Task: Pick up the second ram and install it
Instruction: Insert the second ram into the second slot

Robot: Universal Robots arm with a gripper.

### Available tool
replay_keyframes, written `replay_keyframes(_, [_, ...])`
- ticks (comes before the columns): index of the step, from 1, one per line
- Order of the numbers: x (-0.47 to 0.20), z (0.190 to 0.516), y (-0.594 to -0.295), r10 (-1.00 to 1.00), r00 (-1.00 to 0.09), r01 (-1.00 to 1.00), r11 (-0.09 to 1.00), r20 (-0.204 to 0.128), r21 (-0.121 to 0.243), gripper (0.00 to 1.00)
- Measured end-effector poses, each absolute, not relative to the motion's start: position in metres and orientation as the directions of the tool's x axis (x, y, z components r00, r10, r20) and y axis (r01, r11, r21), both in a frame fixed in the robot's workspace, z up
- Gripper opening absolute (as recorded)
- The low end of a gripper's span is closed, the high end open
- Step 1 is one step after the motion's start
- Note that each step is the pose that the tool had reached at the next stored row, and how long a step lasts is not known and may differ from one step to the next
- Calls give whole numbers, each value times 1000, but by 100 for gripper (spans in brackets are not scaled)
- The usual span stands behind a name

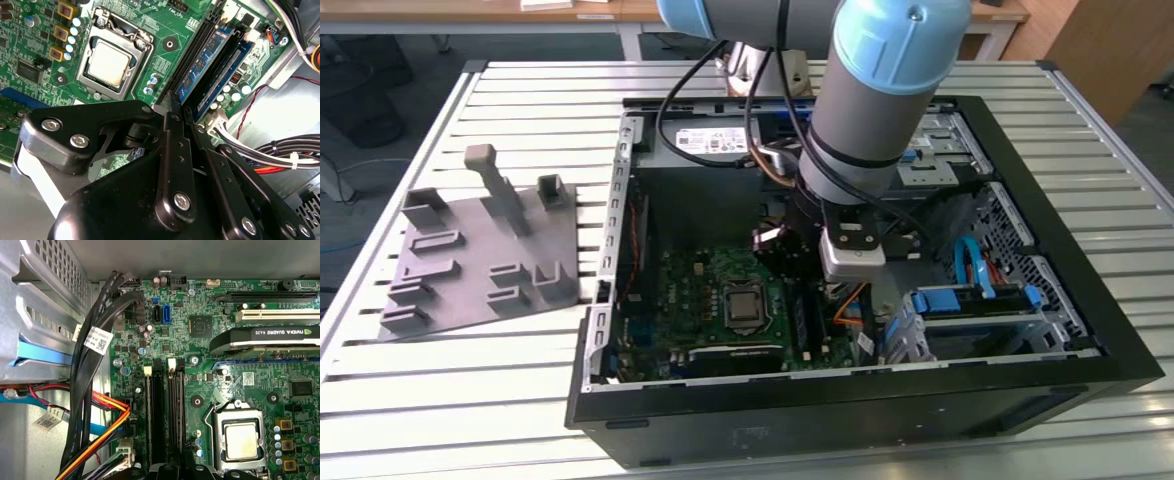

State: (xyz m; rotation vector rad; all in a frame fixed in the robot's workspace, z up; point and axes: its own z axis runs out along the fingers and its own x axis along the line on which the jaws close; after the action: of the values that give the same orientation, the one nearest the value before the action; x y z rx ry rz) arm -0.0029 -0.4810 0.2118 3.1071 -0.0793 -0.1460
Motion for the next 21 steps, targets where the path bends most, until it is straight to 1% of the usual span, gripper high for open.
replay_keyframes(21, [-4,211,-479,-49,994,-46,-998,-93,35,14])
